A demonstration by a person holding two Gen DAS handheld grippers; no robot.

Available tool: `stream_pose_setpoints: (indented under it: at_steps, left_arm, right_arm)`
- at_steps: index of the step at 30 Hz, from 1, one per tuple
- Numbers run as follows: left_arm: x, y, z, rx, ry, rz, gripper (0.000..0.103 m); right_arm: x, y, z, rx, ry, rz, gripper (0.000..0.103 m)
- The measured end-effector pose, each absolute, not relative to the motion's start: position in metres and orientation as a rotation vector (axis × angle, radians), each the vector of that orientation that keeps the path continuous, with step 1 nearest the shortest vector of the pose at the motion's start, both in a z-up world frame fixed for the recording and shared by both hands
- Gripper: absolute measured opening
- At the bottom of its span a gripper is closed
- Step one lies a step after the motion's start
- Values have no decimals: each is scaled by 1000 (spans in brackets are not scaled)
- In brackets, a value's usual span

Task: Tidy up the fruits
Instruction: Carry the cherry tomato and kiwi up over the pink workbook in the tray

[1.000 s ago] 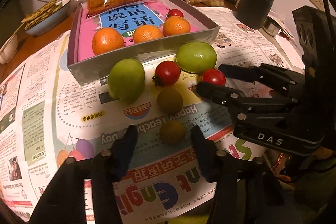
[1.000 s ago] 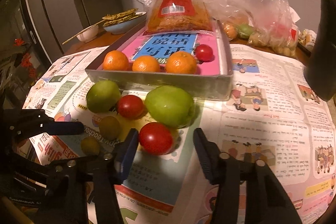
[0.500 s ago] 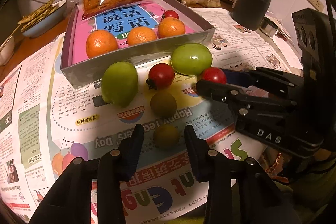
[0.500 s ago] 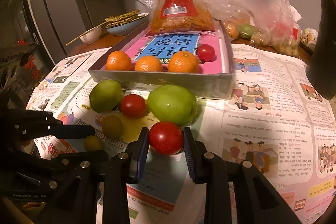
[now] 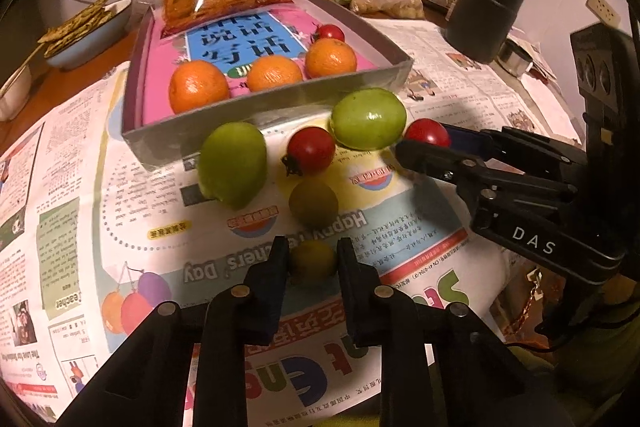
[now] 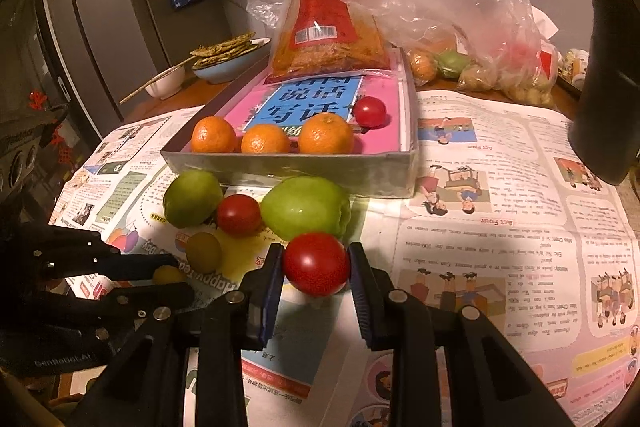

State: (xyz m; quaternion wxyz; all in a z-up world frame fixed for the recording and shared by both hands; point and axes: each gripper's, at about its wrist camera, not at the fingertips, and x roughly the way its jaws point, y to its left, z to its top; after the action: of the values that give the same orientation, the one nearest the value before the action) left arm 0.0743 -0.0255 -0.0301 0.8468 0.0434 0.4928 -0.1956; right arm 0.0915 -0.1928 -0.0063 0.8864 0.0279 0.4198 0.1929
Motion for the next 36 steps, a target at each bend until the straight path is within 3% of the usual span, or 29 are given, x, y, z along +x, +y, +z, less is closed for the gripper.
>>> stream_pose_setpoints:
  at_steps: [36]
  left_arm:
    - [119,-14,24,65,919,-341,25]
  right_arm:
    - [101,-212,22,102,791,373,33]
